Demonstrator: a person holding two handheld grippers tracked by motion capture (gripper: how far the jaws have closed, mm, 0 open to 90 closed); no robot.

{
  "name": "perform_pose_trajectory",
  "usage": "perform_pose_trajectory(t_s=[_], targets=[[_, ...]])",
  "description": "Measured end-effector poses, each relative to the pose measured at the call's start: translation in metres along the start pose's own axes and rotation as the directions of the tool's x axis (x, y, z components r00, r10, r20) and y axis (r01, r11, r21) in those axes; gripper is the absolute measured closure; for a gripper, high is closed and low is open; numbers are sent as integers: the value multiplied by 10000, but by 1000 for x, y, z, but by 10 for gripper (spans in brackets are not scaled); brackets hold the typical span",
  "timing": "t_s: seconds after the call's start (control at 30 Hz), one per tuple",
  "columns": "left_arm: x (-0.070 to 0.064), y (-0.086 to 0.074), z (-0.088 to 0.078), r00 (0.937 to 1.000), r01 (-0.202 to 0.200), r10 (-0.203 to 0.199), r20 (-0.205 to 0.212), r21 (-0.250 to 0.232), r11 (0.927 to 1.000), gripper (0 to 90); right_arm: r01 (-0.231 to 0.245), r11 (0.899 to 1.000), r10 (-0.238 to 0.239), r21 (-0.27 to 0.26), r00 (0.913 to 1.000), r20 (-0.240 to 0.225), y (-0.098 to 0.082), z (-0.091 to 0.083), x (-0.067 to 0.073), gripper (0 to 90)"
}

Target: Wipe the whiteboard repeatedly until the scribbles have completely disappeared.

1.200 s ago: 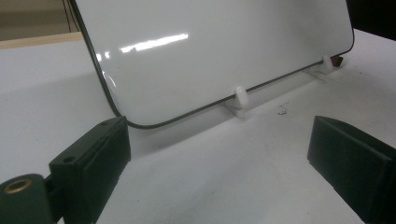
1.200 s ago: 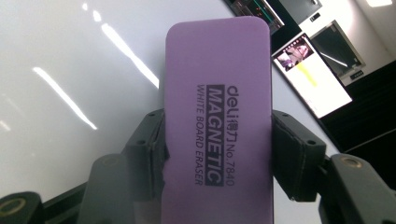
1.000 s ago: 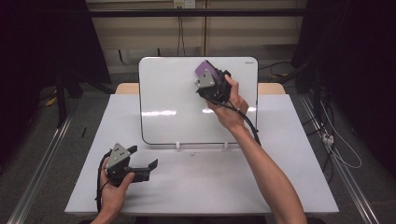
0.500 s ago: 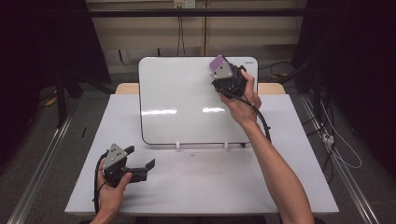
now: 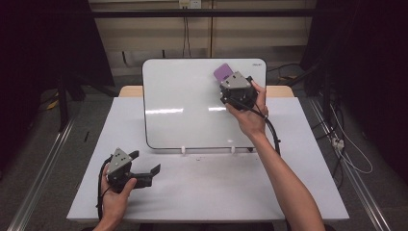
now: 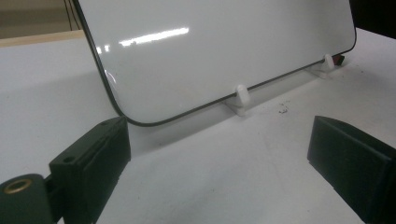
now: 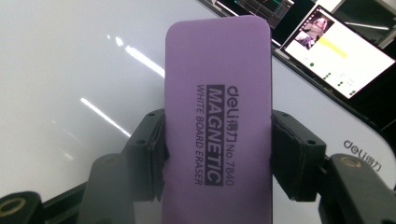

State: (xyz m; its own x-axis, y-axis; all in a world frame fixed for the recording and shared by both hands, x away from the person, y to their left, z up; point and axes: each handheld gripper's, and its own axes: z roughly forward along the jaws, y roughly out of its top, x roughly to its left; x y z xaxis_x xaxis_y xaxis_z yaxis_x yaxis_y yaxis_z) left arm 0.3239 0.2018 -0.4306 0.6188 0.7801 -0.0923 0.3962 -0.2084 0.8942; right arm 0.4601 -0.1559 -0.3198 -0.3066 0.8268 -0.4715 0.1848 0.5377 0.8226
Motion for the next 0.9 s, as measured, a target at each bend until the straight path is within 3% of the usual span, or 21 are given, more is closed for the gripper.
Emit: perform_pose_trajectory(t_s=[0.43, 0.73, 0.9], targets=[[3, 0, -3, 9999, 120, -121, -56, -123, 9999, 59, -943, 9949, 918, -368, 9937, -643, -7, -14, 1, 413], [1, 1, -3, 10000, 72, -73, -38, -79, 9999, 62, -1596, 9848, 1485, -687, 9782, -1449, -16, -28, 10, 413], [1, 1, -4, 9999, 123, -124, -65, -117, 9999, 62, -1687, 9820, 1533, -850, 9747, -1627, -22, -33, 14, 413]])
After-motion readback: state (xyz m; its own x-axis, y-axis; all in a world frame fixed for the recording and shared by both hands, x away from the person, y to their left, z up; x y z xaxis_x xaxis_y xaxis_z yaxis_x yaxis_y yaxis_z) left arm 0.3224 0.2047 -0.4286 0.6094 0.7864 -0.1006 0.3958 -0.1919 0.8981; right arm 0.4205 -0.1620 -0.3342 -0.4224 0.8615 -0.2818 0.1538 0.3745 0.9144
